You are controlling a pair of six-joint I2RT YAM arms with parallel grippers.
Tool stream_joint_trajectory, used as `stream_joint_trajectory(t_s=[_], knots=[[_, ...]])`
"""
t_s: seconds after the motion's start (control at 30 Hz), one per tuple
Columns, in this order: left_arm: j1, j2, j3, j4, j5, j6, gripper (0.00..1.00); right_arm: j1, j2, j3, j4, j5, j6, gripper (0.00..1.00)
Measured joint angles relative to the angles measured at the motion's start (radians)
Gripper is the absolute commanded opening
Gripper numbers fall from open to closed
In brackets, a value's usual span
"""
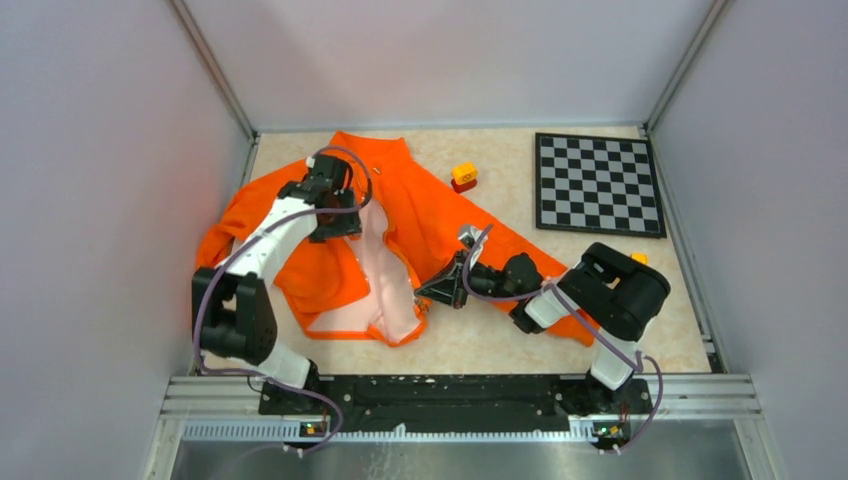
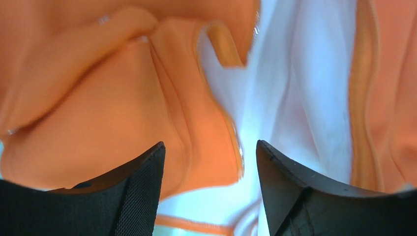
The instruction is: Zip up the jacket
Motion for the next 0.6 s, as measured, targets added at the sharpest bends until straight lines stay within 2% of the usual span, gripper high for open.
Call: stream_joint_trajectory(t_s=[0.1,0.2,0.3,0.37,0.6], knots=[[0.001,-0.096,-0.052,-0.047,0.104,0.001,0.58,0.000,0.006,0.006,0.002,-0.001,0.007,0.00],[0.001,-0.110,-0.077,-0.098,0.209,0.003,0.57,0.000,0.007,0.006,0.002,-0.002,0.013,0.00],[0.003,-0.084,-0.085,-0.154,0.301,0.009,0.55,0.000,0.007,0.006,0.002,-0.003,0.016,0.00],[0.009,-0.055,-0.085,-0.169,0.362,0.016,0.47,0.000,0.007,0.006,0.002,-0.004,0.018,0.00],[0.075,0.052,-0.127,-0.143,0.494,-0.015,0.45,0.000,0.007,0.006,0.002,-0.004,0.018,0.00]])
